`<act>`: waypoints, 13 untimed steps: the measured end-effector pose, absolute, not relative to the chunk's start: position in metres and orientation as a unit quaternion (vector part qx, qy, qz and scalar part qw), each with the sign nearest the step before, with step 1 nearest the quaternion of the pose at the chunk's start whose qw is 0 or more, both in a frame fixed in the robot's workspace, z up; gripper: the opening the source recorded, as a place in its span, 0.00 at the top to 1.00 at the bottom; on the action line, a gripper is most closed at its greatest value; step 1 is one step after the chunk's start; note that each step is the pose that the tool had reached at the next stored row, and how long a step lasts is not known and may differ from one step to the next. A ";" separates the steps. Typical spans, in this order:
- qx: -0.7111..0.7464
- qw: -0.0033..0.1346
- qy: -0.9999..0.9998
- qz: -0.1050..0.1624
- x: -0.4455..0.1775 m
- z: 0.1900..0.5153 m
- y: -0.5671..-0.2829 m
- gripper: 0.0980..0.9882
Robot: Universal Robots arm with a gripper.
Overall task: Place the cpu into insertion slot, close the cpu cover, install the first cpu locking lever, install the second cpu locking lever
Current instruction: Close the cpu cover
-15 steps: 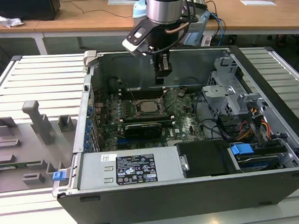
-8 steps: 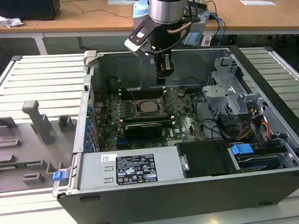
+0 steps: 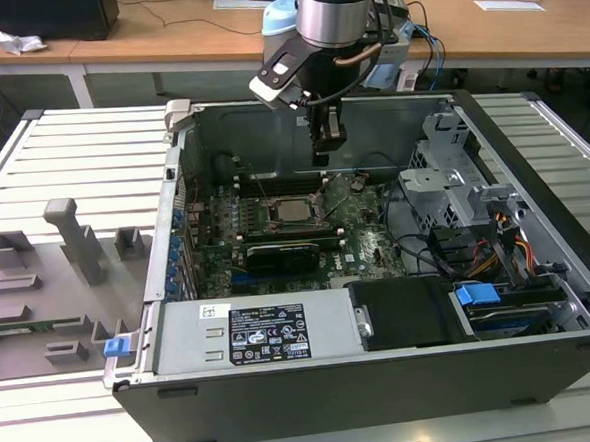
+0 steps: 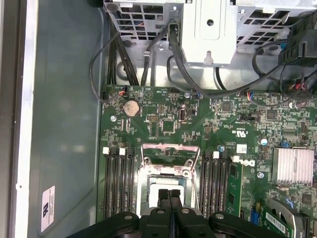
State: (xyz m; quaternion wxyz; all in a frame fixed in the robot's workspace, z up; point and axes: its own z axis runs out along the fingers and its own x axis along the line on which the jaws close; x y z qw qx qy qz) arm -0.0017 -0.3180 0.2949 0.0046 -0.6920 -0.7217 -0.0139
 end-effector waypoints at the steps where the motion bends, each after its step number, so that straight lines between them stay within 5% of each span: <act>1: -0.692 0.005 -0.722 -0.014 0.000 0.295 -0.318 0.99; 13: -0.691 0.005 -0.723 -0.013 0.015 0.295 -0.316 0.99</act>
